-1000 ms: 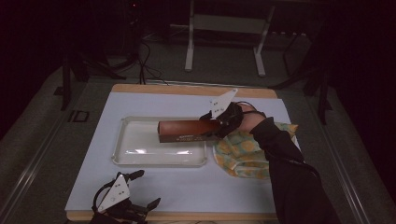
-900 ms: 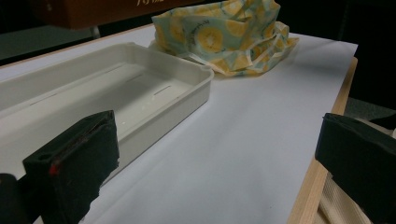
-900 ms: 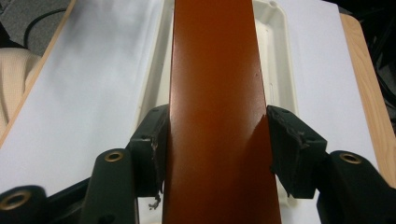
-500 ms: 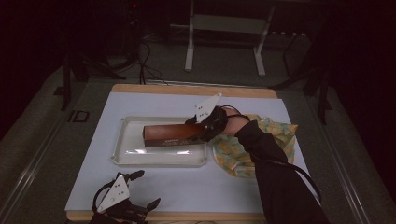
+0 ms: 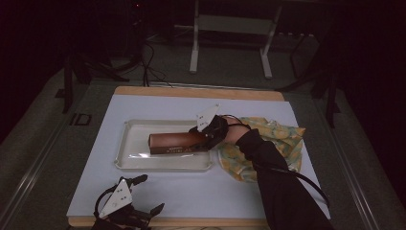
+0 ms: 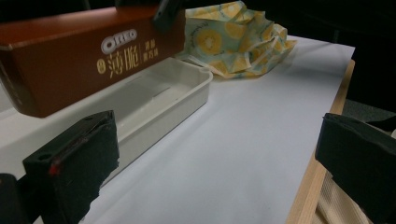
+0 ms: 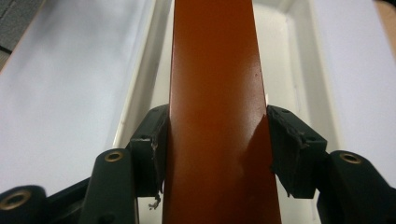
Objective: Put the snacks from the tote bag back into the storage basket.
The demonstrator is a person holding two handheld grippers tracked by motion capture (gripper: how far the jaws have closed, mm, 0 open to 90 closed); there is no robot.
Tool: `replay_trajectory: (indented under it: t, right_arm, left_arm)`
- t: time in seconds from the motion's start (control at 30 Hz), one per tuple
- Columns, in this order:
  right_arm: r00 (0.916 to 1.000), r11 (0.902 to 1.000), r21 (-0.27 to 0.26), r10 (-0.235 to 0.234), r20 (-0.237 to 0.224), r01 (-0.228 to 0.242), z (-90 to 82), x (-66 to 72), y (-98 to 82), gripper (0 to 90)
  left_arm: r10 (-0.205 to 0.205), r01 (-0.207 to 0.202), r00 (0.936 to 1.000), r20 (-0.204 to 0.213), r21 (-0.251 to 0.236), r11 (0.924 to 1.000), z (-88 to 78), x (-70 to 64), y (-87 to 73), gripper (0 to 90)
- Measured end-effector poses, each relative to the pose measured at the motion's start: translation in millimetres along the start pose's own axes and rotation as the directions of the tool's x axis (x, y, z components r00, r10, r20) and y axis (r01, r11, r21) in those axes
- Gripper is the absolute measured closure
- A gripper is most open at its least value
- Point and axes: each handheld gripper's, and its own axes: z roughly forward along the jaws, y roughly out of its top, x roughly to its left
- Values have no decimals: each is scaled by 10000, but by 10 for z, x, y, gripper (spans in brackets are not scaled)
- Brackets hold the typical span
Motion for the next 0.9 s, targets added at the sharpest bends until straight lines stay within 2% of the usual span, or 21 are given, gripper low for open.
replay_trajectory:
  t: [0.17, 0.4, 0.47, 0.9]
  right_arm:
    - [9999, 9994, 303, 156, 23, -157, 105, -5, -96, 431]
    - [9995, 9986, 442, 306, -3, -305, 219, -17, -167, 431]
    - [9990, 9983, 362, 449, -68, -446, 238, -24, -184, 430]
    - [9987, 9972, 555, 510, -6, -509, 322, -27, -269, 430]
  left_arm:
    - [-3, 3, 10000, -6, -14, 10000, -2, 1, 1, 0]
    - [39, -39, 10000, 5, -10, 10000, -6, -5, 2, 0]
    - [36, -36, 10000, 9, -23, 10000, -10, -3, 3, 0]
    - [34, -33, 10000, 11, -45, 10000, -12, -5, 4, 0]
